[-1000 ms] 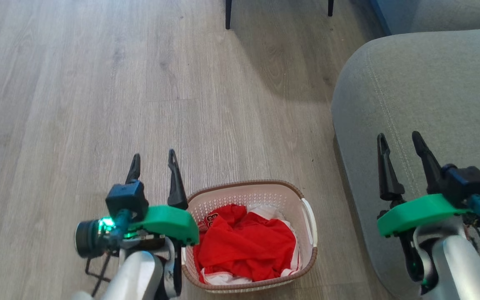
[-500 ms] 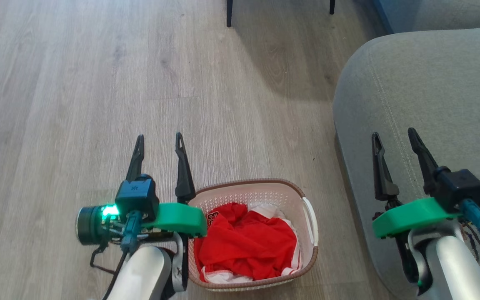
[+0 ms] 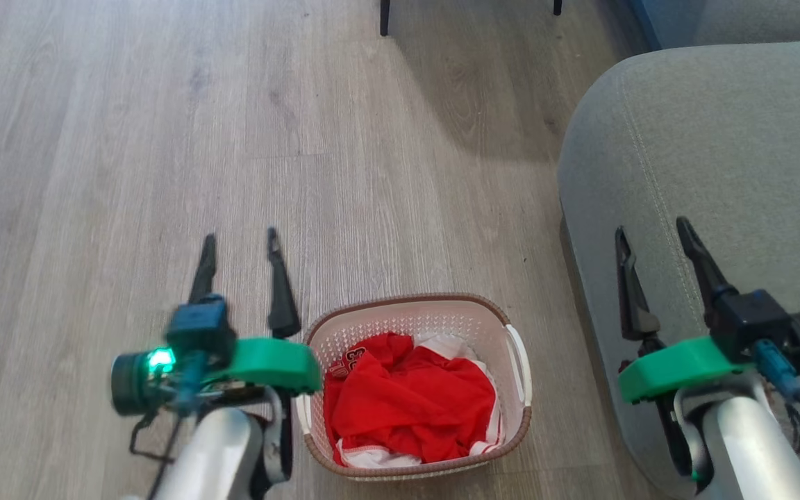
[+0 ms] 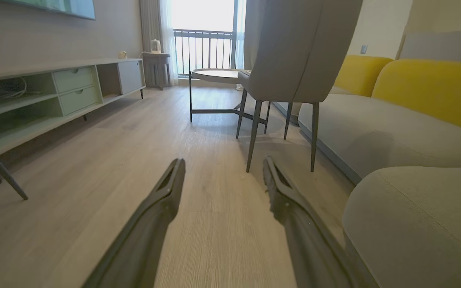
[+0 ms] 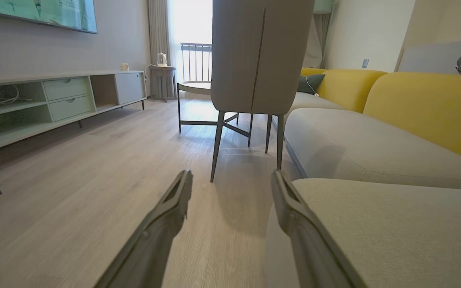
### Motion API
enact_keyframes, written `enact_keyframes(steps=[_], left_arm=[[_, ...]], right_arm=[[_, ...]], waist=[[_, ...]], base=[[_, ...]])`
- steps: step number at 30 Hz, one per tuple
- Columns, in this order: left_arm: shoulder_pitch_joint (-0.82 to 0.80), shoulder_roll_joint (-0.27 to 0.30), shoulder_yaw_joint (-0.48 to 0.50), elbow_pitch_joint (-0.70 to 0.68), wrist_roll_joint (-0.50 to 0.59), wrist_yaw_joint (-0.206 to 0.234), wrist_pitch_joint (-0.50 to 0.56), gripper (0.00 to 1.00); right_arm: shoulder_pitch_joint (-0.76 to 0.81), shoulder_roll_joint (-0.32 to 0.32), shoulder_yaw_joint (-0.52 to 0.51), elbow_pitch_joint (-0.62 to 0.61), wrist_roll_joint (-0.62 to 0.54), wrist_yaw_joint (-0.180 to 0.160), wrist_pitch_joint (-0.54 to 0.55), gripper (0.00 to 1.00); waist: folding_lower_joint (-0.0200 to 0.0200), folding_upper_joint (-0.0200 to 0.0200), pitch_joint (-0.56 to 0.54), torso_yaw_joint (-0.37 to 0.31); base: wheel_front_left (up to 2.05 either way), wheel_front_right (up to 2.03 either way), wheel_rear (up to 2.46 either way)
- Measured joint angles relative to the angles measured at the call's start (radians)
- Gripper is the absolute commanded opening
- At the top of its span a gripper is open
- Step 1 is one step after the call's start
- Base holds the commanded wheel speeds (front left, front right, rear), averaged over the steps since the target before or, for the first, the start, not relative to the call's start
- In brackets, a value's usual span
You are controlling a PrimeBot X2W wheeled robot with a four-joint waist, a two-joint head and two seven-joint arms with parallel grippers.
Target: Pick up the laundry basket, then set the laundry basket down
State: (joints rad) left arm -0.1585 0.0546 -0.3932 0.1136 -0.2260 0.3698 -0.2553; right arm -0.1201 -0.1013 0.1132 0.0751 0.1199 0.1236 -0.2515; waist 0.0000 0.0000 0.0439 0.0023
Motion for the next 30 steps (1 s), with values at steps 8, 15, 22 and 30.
enact_keyframes(steps=[8, 15, 22, 30], left_arm=[[0.021, -0.002, 0.01, 0.086, -0.053, -0.086, 0.0, 1.0], [0.023, -0.002, 0.016, 0.116, -0.1, -0.158, 0.0, 1.0], [0.037, -0.002, 0.003, 0.173, -0.053, -0.176, 0.0, 1.0], [0.037, -0.003, 0.012, 0.176, -0.099, -0.174, 0.0, 1.0]], right_arm=[[0.0, 0.006, -0.013, 0.092, -0.009, 0.0, -0.002, 1.0], [0.0, 0.01, -0.013, 0.133, -0.009, 0.0, -0.002, 1.0], [0.0, 0.016, -0.008, 0.134, -0.008, 0.0, -0.002, 1.0], [0.0, 0.016, -0.007, 0.128, -0.008, 0.0, -0.002, 1.0]], waist=[[0.0, 0.0, 0.001, -0.004], [0.0, 0.0, -0.001, -0.004], [0.0, 0.0, 0.0, -0.004], [0.0, 0.0, 0.001, -0.003]], base=[[0.0, 0.0, 0.0], [0.0, 0.0, 0.0], [0.0, 0.0, 0.0], [0.0, 0.0, 0.0]])
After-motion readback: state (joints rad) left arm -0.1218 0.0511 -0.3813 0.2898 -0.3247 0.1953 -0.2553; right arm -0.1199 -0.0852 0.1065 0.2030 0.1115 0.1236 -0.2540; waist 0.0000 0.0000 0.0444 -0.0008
